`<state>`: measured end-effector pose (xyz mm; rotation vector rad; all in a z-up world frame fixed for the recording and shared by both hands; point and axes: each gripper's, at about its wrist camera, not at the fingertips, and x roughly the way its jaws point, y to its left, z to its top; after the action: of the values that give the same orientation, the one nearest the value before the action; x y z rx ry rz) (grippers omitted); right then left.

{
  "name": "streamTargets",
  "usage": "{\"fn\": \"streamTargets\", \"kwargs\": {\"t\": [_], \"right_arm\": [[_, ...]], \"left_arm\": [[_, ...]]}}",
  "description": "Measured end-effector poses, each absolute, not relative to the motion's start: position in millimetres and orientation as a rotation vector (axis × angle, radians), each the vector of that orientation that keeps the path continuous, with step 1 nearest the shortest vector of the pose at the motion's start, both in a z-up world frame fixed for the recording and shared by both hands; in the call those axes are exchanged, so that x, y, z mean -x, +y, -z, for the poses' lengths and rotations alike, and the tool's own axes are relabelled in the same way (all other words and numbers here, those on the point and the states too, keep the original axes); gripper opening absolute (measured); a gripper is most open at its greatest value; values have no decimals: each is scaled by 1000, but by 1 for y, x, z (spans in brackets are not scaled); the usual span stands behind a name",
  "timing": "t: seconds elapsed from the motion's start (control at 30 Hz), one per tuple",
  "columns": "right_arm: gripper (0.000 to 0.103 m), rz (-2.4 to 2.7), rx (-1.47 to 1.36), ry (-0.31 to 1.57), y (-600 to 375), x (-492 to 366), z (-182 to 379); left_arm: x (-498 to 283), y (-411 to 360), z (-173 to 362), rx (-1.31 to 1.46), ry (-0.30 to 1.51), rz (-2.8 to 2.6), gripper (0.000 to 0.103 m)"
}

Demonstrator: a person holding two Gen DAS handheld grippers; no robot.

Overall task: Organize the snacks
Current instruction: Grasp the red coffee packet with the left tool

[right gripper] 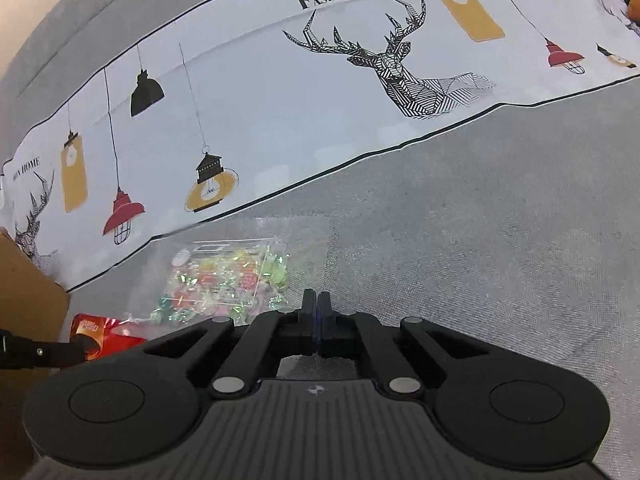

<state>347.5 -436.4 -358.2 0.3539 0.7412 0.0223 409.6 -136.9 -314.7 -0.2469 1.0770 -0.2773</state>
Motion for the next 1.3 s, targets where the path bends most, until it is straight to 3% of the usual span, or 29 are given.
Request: {"fn": "streamTargets", "kwargs": {"t": [0.17,0.37,0.43,0.47,0.5,0.57,0.97,1.3], "right_arm": [[0,-68,-352,661,-439,-330,334],[6,-47,-450,751,-454,-328,345],[19,-58,-470,749,-455,-329,348],[37,-57,-467,757,-454,-330,350],[47,-59,-466,767,-453,-331,352],[51,-83,-492,761,-450,-333,354],[53,-163,-955,712,-479,-333,379],[50,-182,-894,730,-467,-342,378]], "left_arm": [[-408,-135,302,273,1054,298,5],[-410,-142,308,293,1074,309,5],[-410,-145,307,302,1076,320,5],[-410,-147,306,305,1074,326,5],[-410,-149,305,308,1073,335,5],[-410,-152,305,322,1078,351,5],[-413,-166,313,410,1113,400,5],[-415,-176,333,426,1163,420,6]]}}
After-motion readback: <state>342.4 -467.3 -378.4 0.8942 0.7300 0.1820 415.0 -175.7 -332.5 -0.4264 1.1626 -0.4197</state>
